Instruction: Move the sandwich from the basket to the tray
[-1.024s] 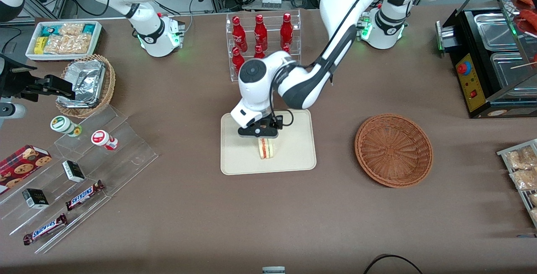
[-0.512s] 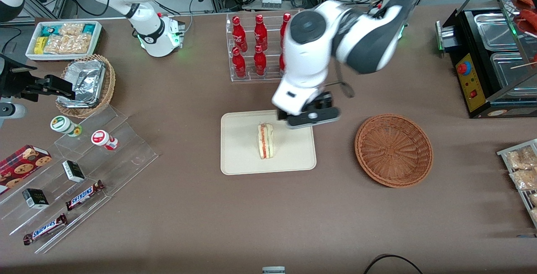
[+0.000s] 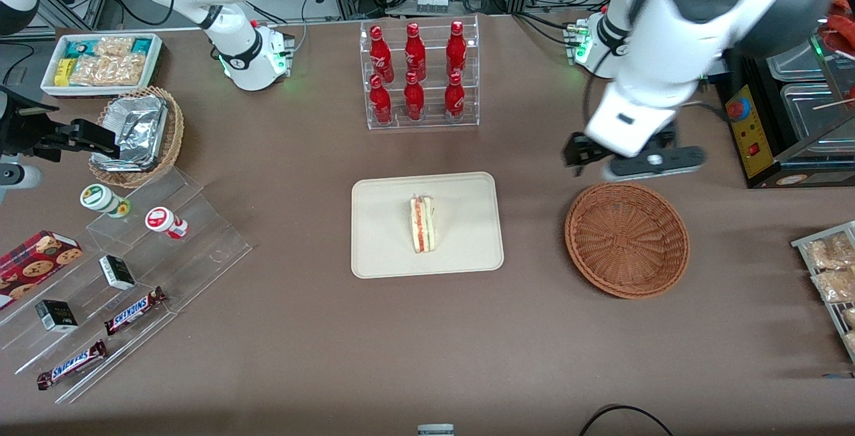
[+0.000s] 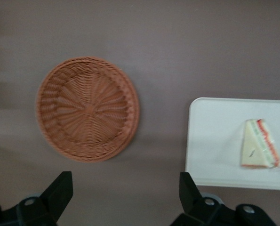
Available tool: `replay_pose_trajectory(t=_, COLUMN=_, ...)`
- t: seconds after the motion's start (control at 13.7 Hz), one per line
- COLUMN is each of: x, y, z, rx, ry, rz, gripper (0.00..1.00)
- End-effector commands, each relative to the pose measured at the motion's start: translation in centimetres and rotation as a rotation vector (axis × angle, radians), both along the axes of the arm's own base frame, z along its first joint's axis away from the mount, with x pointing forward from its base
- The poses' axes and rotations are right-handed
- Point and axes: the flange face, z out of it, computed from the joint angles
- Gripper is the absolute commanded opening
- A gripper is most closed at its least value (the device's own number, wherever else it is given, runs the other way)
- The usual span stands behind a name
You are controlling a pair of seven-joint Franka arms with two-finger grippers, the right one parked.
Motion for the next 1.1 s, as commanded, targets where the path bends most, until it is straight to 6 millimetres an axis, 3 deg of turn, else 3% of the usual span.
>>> replay_pose_trajectory(t=0.0, x=-0.9, y=4.9, z=1.1, rx=0.002, ry=0.034, rz=-0.069, gripper=1.0)
replay_pose_trajectory(t=0.29, x=-0.2, y=11.3, z=1.9, rx=0.008, ry=0.053, rz=-0.1, gripper=1.0)
replay_pose_trajectory(t=0.44, x=0.3, y=13.4, z=2.0, rx=0.006, ry=0.052, rz=-0.089, gripper=1.0)
replay_pose_trajectory(t=0.73, x=1.9, y=13.8, z=3.2, rx=0.0, ry=0.027, rz=-0.092, gripper=1.0)
replay_pose_trajectory(t=1.02, x=2.1, y=13.5, z=4.2, rx=-0.052, ry=0.028, rz=-0.086, gripper=1.0)
